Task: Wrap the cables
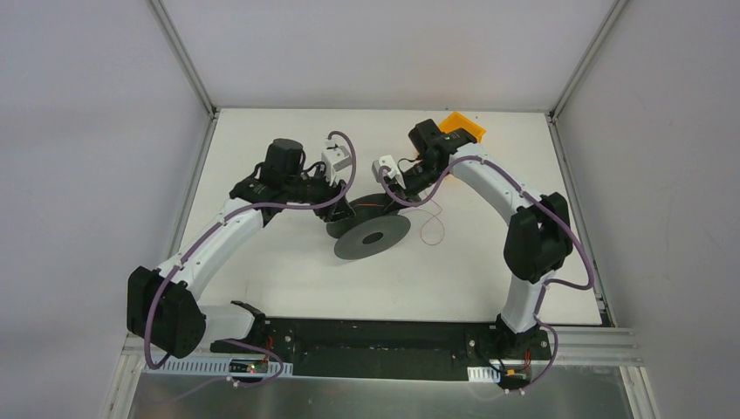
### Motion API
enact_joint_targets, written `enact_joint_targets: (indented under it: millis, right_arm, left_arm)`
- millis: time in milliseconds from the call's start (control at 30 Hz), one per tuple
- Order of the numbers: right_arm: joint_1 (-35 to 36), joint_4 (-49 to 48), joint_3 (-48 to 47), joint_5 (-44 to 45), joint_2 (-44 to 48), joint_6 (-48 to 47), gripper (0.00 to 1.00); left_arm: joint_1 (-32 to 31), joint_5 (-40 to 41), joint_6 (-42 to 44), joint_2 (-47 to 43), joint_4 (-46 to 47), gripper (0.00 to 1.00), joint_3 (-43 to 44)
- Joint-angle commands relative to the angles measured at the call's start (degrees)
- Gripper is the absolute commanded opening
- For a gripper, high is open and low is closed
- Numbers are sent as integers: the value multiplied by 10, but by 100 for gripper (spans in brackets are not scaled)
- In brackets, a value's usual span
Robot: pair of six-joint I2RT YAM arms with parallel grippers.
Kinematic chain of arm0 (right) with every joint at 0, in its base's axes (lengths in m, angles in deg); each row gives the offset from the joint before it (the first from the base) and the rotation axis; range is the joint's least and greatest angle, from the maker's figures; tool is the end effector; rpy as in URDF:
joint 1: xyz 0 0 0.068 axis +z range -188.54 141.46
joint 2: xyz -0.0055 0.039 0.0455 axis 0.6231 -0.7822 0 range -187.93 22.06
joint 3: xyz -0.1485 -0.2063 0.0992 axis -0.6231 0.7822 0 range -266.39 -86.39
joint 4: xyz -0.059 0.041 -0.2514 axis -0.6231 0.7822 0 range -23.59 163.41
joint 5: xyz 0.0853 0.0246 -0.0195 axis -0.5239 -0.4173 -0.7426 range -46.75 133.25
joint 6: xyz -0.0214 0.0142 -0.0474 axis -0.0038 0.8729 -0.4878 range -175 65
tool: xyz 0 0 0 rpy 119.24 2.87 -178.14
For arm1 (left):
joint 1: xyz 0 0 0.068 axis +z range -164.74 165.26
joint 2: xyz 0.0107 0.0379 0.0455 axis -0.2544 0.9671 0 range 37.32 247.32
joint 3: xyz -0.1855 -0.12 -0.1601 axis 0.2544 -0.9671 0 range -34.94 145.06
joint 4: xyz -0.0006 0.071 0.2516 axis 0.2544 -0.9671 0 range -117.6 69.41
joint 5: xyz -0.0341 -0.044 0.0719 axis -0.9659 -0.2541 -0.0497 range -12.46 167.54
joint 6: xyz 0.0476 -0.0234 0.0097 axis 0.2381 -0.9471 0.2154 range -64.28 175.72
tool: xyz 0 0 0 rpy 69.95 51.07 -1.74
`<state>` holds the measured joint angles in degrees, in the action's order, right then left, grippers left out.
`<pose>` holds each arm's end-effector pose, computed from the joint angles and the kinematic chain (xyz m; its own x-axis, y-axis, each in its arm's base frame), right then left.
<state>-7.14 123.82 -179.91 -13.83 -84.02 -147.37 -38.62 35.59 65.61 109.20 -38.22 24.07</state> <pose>0.3064 0.2221 0.2849 0.5613 -0.2937 -0.7738 -0.7794 -0.5021 -0.3748 0.2433 -0.1337 0.3174 -0.3151 0.2791 -0.9071 0.8952 0.4049 -0.1864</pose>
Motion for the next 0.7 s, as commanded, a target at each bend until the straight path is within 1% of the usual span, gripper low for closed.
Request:
enact_joint_targets:
  millis: [0, 233, 667]
  right_arm:
    - [5, -5, 1, -6, -3, 4, 0]
    - [4, -10, 4, -9, -3, 10, 0]
    - [4, -14, 4, -13, -4, 14, 0]
  left_arm:
    - [5, -13, 1, 8, 47, 46, 6]
    - [5, -5, -5, 8, 96, 48, -20]
    - [5, -7, 5, 18, 152, 50, -45]
